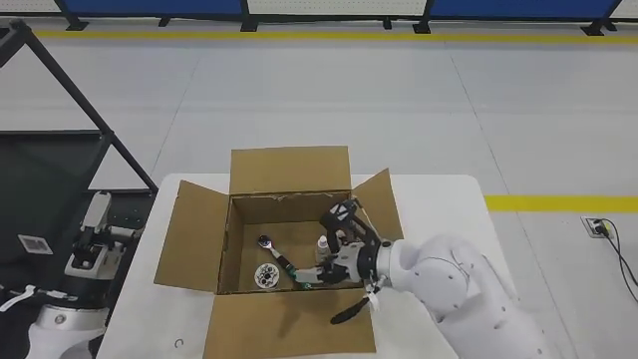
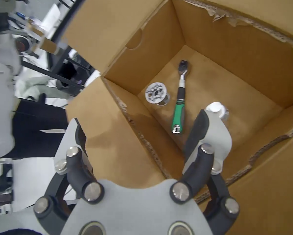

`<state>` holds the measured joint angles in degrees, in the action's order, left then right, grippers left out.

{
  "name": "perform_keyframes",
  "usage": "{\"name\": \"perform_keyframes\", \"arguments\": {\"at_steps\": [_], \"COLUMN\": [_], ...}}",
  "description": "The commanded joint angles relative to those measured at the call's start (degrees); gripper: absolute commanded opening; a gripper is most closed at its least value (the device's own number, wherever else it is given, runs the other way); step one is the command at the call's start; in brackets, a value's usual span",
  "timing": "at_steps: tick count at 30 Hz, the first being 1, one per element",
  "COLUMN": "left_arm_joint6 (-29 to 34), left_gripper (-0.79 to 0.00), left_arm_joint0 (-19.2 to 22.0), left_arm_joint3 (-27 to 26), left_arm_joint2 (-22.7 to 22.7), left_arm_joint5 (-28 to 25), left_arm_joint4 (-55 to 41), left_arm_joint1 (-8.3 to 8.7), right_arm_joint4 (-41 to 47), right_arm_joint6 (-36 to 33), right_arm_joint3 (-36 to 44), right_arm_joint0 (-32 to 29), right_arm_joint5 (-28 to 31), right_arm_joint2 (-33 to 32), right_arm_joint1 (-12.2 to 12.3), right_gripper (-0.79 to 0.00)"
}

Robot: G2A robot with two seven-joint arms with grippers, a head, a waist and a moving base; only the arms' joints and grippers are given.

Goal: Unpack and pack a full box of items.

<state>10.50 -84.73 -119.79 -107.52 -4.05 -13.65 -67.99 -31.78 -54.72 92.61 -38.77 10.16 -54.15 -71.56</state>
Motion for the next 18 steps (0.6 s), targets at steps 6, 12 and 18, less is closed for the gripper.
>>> {"name": "perform_keyframes", "arguments": {"at_steps": [6,12,18], "left_arm_joint6": [2.36,2.93,2.93], "left_gripper": [0.0,0.0,0.0], "left_arm_joint0": [-4.97,-5.74,-5.74], "left_arm_joint3": [-1.29,-1.55,-1.55], "left_arm_joint2": [-4.61,-5.22,-5.22], "left_arm_joint5": [-1.57,-1.77,-1.77], "left_arm_joint4": [-7.42,-7.97,-7.97], "left_arm_joint1": [-0.26,-0.29,-0.29], "right_arm_joint4": [-8.44,-10.0,-11.04], "right_arm_joint6": [1.31,1.21,2.27], "right_arm_joint3": [-9.47,-15.44,-18.79], "right_arm_joint0": [7.88,10.78,11.68], "right_arm_joint5": [-2.05,-4.07,-5.95], "right_arm_joint2": [7.31,10.31,12.26], "right_arm_joint1": [-2.23,-3.71,-4.93], "right_gripper": [0.0,0.0,0.0]}}
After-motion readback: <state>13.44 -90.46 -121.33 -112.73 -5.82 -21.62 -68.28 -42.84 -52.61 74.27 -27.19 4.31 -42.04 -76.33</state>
